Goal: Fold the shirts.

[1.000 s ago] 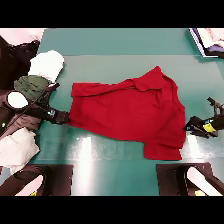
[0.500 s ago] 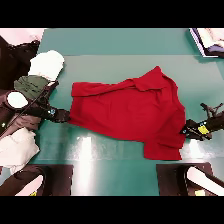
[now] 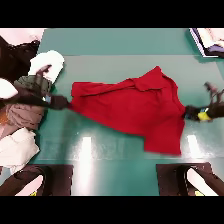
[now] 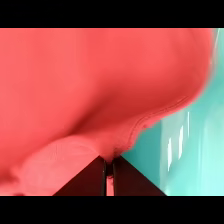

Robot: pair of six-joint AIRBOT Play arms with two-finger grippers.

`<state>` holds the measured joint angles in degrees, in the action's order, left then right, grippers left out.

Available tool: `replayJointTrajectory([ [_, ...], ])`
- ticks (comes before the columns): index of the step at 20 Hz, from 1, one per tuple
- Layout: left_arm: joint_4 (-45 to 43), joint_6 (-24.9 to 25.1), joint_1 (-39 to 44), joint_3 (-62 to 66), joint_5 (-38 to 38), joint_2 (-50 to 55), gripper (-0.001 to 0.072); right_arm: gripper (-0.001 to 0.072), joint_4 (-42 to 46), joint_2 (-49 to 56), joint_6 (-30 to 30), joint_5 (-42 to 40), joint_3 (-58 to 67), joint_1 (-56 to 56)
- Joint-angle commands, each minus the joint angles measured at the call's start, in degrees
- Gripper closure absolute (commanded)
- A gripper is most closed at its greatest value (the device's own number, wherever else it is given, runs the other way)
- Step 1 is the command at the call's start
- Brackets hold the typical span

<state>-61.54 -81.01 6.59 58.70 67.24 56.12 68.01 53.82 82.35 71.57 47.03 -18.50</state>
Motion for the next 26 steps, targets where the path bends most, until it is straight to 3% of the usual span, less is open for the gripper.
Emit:
replayJointTrajectory([
  [1, 0.2, 0.0, 0.0, 17.6, -0.2, -0.1, 0.0683, 0.0695, -7.2, -8.5, 0.1, -9.1, 12.1, 3.6],
  [5, -0.2, 1.4, 0.0, 43.3, -0.2, -0.1, 0.0683, 0.0696, -8.3, -14.4, 0.1, -19.3, 29.6, 5.2],
  [9, -0.2, 1.9, 0.0, 65.3, -0.5, -0.1, 0.0683, 0.0696, -8.2, -16.7, 0.1, -19.6, 44.5, 3.4],
  [11, -0.1, 1.9, 0.0, 69.1, -2.2, -2.1, 0.0683, 0.0696, -7.9, -17.8, 0.1, -19.0, 49.9, 1.2],
  [15, -0.2, 1.9, 0.0, 69.1, -4.9, -8.2, 0.0684, 0.0698, -1.9, -18.0, 0.1, -14.5, 60.5, -5.7],
  [18, -0.8, 1.8, 0.0, 67.6, -2.1, -8.8, 0.0684, 0.0698, -0.1, -12.5, 0.3, -3.7, 70.2, -10.3],
  [21, -7.0, -1.0, 0.0, 58.8, 2.0, -8.8, 0.0684, 0.0699, -0.3, -5.0, 5.0, 6.2, 76.1, -12.2],
  [26, -13.0, -2.2, 0.0, 33.7, 5.5, -5.8, 0.0684, 0.0700, -0.4, 6.1, 7.8, 23.7, 65.7, -10.4],
])
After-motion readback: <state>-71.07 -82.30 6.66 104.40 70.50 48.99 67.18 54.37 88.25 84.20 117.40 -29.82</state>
